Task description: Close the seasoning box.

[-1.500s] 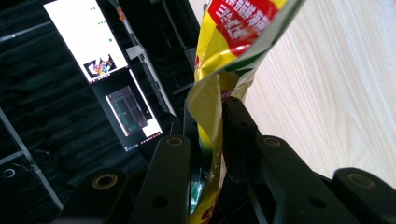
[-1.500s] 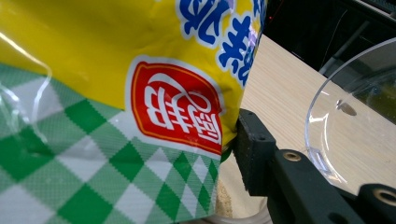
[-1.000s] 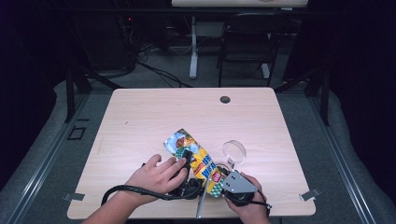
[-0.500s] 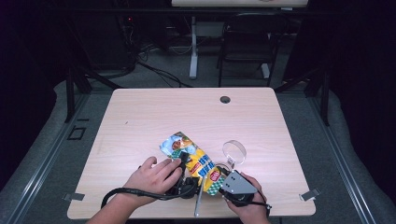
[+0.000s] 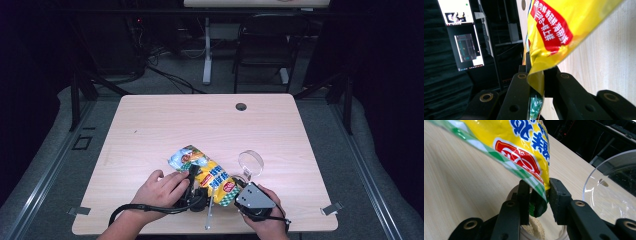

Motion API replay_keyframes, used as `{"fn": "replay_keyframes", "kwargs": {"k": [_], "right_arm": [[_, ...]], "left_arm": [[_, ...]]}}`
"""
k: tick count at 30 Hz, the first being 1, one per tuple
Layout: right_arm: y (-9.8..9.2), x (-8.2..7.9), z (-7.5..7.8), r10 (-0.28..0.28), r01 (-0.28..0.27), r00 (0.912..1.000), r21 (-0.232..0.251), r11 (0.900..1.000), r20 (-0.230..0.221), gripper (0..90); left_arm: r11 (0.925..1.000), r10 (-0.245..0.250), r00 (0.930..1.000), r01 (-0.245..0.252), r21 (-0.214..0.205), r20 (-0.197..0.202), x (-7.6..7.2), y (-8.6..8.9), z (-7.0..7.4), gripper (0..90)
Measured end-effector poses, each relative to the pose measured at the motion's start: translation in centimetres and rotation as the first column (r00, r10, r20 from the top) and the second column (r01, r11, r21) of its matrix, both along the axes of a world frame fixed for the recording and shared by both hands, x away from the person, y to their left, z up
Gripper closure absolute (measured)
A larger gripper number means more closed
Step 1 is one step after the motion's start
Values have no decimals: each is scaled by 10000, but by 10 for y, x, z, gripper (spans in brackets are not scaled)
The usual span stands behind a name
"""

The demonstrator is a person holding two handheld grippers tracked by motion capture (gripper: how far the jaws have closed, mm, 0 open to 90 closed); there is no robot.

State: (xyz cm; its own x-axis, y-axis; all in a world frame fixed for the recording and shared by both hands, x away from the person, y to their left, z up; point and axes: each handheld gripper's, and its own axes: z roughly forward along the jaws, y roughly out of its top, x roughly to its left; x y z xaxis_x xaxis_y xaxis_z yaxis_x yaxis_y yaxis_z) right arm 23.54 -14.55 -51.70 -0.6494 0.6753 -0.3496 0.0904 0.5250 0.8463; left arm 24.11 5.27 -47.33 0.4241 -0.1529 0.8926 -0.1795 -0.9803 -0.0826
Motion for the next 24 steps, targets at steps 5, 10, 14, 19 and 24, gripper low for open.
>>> {"fn": "replay_keyframes", "kwargs": {"k": [5, 10, 14, 19, 24], "right_arm": [[0, 0, 0, -18, 18, 10000, 19, 10000, 18, 716], [-1, 0, 0, -43, 43, 10000, 29, 10000, -13, 716], [-1, 0, 1, -39, 38, 10000, 114, 9999, 41, 717], [0, -1, 2, -43, 42, 10000, 169, 9998, 68, 717], [0, 0, 3, -94, 92, 9999, 179, 9998, 124, 718]], "left_arm": [[9993, 90, 9998, -97, -348, -194, 1, 2, -3, 870], [9983, 146, 9996, -160, -567, -253, 1, 4, -6, 871], [9957, 201, 9989, -239, -896, -428, 3, 7, -7, 872], [9880, 251, 9966, -367, -1498, -788, 5, 11, -10, 873], [9804, 268, 9948, -454, -1917, -987, 7, 13, -14, 874]]}}
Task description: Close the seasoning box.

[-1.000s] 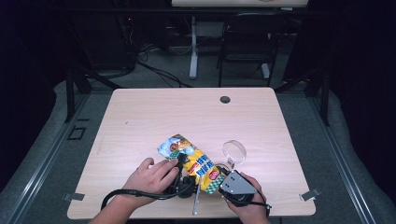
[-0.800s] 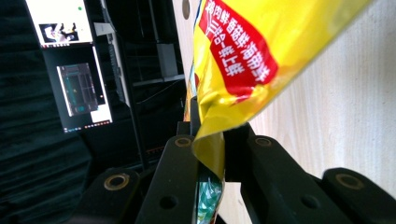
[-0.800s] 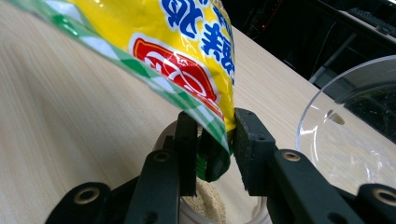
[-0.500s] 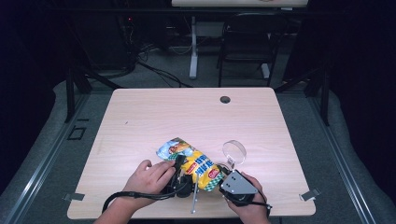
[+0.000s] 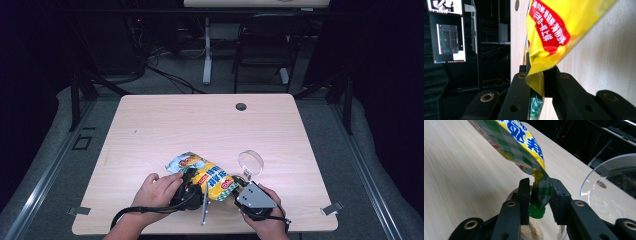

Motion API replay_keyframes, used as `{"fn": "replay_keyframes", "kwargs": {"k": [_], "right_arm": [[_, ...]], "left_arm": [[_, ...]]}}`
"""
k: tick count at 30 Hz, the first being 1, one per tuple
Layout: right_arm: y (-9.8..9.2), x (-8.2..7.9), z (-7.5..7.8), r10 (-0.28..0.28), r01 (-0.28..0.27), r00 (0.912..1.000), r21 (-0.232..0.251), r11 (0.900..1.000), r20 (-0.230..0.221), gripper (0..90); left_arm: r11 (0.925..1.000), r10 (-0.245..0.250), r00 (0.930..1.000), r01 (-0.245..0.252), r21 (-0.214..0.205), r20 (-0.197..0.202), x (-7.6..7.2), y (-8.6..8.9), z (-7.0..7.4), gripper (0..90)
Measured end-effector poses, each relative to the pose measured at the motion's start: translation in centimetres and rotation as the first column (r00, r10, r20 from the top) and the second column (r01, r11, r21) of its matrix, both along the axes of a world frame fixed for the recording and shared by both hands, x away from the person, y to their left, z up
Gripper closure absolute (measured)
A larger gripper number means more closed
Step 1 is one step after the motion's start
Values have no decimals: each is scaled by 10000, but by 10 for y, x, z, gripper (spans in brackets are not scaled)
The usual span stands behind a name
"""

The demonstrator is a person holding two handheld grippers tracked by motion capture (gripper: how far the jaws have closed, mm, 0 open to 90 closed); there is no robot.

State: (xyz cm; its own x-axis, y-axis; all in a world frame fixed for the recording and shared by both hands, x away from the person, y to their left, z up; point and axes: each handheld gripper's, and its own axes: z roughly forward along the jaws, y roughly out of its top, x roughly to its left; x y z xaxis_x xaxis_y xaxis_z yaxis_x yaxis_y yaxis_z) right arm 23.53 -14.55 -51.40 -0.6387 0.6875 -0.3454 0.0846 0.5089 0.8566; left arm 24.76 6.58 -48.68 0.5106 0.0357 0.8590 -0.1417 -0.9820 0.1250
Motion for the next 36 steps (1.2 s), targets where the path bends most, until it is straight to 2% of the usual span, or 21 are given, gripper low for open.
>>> {"fn": "replay_keyframes", "kwargs": {"k": [2, 8, 14, 19, 34, 35, 36], "right_arm": [[0, 0, 0, -4, 4, 10000, 13, 10000, -22, 718], [1, 1, 1, -26, 25, 10000, 133, 9999, 44, 718], [3, 2, 2, -24, 23, 10000, 171, 9999, 51, 717], [3, 2, 2, -45, 44, 10000, 189, 9998, 60, 717], [2, 6, 2, -72, 69, 10000, 468, 9989, 65, 712], [2, 7, 2, -63, 59, 10000, 565, 9984, 56, 712], [1, 8, 2, -75, 72, 10000, 644, 9979, 33, 706]], "left_arm": [[10000, 19, 10000, -19, 79, -7, 0, 1, -1, 874], [9980, 49, 9991, -76, -623, -432, 5, 7, -5, 874], [9953, 88, 9975, -154, -961, -695, 7, 11, -9, 875], [9893, 144, 9935, -305, -1426, -1126, 9, 14, -11, 876], [9719, -13, 9822, -430, -2314, -1878, 16, 21, -17, 877], [9707, 26, 9789, -515, -2346, -2044, 17, 22, -18, 877], [9663, -46, 9758, -519, -2522, -2186, 18, 23, -19, 877]]}}
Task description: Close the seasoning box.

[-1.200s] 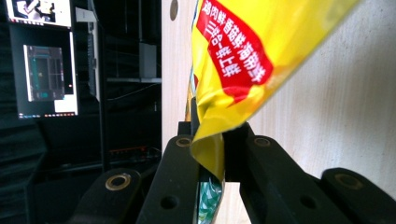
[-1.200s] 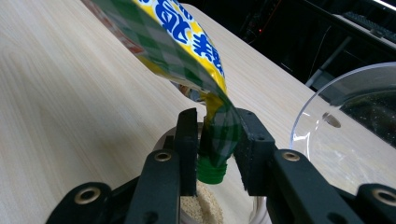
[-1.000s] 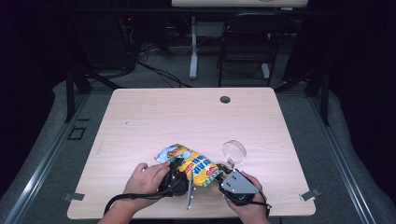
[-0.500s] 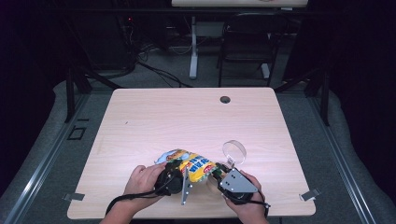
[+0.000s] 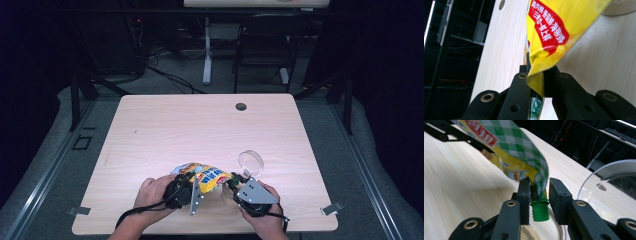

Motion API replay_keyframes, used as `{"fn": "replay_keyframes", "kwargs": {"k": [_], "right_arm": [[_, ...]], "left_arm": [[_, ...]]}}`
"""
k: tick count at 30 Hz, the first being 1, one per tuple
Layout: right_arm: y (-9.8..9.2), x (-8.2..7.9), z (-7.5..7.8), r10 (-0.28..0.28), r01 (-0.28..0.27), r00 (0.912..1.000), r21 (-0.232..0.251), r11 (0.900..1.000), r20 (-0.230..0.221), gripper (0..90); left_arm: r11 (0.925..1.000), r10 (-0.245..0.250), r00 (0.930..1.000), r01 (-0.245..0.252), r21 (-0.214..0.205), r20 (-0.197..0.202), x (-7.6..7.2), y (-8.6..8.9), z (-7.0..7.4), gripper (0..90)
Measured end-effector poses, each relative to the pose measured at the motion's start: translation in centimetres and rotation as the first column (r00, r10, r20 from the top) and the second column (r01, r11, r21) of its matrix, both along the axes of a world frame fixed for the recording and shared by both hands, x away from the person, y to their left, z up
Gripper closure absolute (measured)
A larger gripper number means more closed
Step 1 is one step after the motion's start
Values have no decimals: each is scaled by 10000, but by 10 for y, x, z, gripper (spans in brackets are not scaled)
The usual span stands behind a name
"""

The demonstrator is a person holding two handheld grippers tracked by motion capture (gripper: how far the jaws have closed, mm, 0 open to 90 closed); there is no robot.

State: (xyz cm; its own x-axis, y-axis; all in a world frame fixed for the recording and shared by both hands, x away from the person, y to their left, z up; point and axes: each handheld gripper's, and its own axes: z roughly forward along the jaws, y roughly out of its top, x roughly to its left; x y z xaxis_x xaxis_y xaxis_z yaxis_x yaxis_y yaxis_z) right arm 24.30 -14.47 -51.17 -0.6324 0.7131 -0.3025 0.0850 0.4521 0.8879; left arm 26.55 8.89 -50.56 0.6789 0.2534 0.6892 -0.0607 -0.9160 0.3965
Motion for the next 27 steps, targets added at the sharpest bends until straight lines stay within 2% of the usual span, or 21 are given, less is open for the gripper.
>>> {"fn": "replay_keyframes", "kwargs": {"k": [2, 3, 7, 12, 21, 22, 27], "right_arm": [[-1, 1, 0, 3, -4, 10000, 74, 10000, 10, 677], [-1, 1, -1, 6, -5, 10000, 107, 9999, -32, 670], [-1, 1, -1, 13, -14, 10000, 203, 9998, 34, 640], [-2, 1, -2, 29, -28, 10000, 286, 9996, -42, 615], [-4, -1, 0, 92, -89, 9999, 499, 9987, -53, 611], [-4, -2, 0, 79, -76, 9999, 519, 9986, -67, 611], [-5, -2, 0, 108, -100, 9999, 652, 9978, -124, 611]], "left_arm": [[9998, 12, 9997, -17, -202, -233, 2, 2, -2, 877], [9989, 10, 9992, -29, -462, -411, 3, 3, -5, 877], [9980, 18, 9971, -66, -625, -764, 7, 6, -10, 877], [9900, 27, 9909, -216, -1391, -1346, 12, 14, -14, 878], [9741, 171, 9840, -564, -2189, -1774, 17, 25, -15, 878], [9727, 184, 9817, -615, -2238, -1896, 17, 26, -15, 878], [9694, 156, 9795, -640, -2372, -2007, 18, 28, -15, 878]]}}
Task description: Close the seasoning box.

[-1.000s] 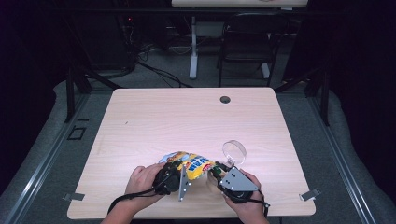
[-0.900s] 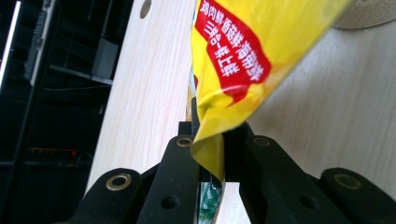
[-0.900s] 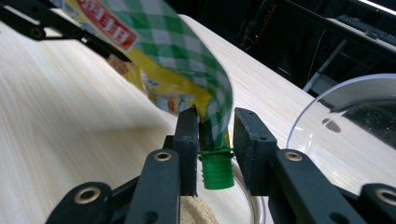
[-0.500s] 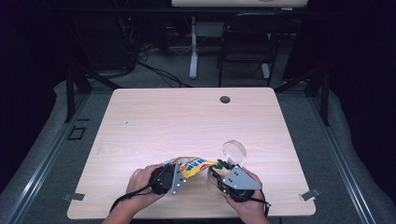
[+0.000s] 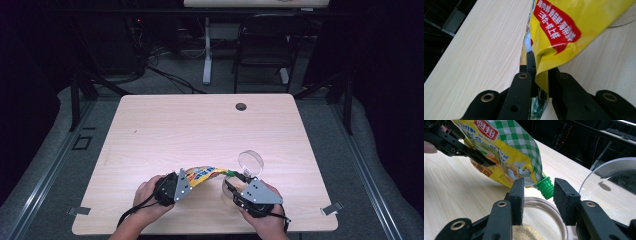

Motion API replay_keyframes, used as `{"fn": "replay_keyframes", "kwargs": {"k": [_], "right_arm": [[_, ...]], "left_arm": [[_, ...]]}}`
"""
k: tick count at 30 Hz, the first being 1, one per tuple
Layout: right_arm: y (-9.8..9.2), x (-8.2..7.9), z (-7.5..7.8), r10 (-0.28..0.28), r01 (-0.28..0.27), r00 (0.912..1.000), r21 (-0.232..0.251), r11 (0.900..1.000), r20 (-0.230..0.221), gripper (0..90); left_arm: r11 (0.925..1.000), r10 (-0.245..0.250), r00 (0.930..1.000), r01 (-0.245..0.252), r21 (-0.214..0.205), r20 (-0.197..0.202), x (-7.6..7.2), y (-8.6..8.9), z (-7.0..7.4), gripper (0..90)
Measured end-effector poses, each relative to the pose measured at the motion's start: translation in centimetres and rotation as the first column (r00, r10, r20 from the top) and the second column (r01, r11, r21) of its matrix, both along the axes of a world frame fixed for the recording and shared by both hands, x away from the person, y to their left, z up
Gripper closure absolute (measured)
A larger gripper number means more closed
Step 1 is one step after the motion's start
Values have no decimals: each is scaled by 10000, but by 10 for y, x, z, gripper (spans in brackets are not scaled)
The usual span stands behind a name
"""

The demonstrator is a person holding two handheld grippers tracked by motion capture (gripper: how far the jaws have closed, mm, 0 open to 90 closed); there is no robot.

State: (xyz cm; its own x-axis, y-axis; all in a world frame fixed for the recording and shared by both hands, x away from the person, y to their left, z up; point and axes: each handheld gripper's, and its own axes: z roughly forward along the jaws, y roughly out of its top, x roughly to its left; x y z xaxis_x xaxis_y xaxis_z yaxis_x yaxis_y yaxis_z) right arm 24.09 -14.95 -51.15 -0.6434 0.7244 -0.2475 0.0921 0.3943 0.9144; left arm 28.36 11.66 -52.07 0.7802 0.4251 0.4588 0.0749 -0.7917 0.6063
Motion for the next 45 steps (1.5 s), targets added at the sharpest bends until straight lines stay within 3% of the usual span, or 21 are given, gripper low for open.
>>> {"fn": "replay_keyframes", "kwargs": {"k": [16, 22, 27, 29, 37, 43, 45], "right_arm": [[-3, 0, -1, -117, 119, 9999, 199, 9997, -77, 588], [-4, 0, -1, -164, 165, 9998, 195, 9997, -91, 586], [-6, 0, -1, -203, 206, 9997, 278, 9994, -128, 586], [-6, 0, 0, -211, 215, 9997, 310, 9993, -138, 586], [-7, 1, -1, -247, 253, 9995, 307, 9992, -200, 587], [-8, 1, -1, -290, 297, 9993, 315, 9991, -230, 588], [-8, 1, -2, -287, 294, 9993, 305, 9991, -238, 589]], "left_arm": [[9981, 218, 9987, -244, -567, -470, 6, 8, 0, 878], [9938, 376, 9964, -453, -1020, -759, 10, 15, 0, 878], [9855, 628, 9926, -782, -1508, -1039, 14, 23, -2, 877], [9808, 700, 9900, -907, -1724, -1226, 16, 28, -3, 877], [9451, 970, 9741, -1545, -2879, -2042, 23, 44, -7, 876], [9149, 1152, 9586, -2045, -3480, -2605, 29, 57, -9, 874], [9089, 1145, 9545, -2126, -3587, -2754, 30, 60, -9, 872]]}}
